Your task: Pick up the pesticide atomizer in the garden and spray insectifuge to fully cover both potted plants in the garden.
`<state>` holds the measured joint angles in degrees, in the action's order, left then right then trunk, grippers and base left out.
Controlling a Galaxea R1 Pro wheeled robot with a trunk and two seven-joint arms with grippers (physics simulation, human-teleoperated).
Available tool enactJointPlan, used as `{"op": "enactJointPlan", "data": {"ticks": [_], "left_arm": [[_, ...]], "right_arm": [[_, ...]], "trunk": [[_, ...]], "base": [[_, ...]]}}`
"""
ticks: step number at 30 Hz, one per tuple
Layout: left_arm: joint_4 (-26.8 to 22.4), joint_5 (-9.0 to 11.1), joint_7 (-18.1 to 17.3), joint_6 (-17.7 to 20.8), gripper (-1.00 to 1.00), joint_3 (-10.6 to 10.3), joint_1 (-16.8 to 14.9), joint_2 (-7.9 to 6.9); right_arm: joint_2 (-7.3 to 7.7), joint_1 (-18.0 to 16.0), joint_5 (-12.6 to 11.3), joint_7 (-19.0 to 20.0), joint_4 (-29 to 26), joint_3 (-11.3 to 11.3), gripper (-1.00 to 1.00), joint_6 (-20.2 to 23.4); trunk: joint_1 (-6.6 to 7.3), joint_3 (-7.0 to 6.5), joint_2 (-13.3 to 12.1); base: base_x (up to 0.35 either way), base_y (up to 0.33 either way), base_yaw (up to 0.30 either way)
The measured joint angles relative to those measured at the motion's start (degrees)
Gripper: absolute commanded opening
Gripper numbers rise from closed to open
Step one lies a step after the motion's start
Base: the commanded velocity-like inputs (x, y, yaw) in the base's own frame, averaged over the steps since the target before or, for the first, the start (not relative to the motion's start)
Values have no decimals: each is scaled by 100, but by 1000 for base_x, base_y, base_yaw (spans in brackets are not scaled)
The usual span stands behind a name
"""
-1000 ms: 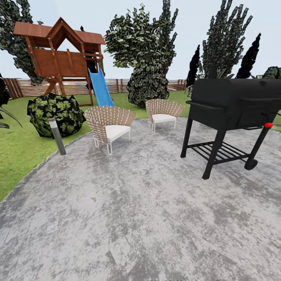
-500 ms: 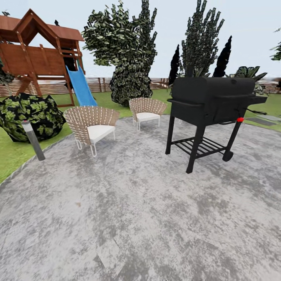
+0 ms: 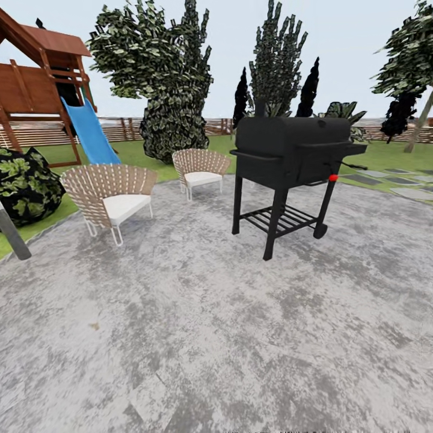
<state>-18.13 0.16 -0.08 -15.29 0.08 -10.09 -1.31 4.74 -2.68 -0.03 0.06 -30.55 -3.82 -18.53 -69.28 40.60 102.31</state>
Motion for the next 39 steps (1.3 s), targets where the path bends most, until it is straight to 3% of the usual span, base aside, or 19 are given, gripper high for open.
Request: {"op": "enactJointPlan", "data": {"ticks": [29,39], "left_arm": [[0,0,0,0,100,0,0,0],[0,0,0,0,100,0,0,0]], "right_arm": [[0,0,3,-2,-7,2,100,1],[-4,0,3,-14,-5,8,100,0]], "trunk": [[0,60,0],[-219,275,400]], "base": [[0,0,-286],[0,0,-290]]}}
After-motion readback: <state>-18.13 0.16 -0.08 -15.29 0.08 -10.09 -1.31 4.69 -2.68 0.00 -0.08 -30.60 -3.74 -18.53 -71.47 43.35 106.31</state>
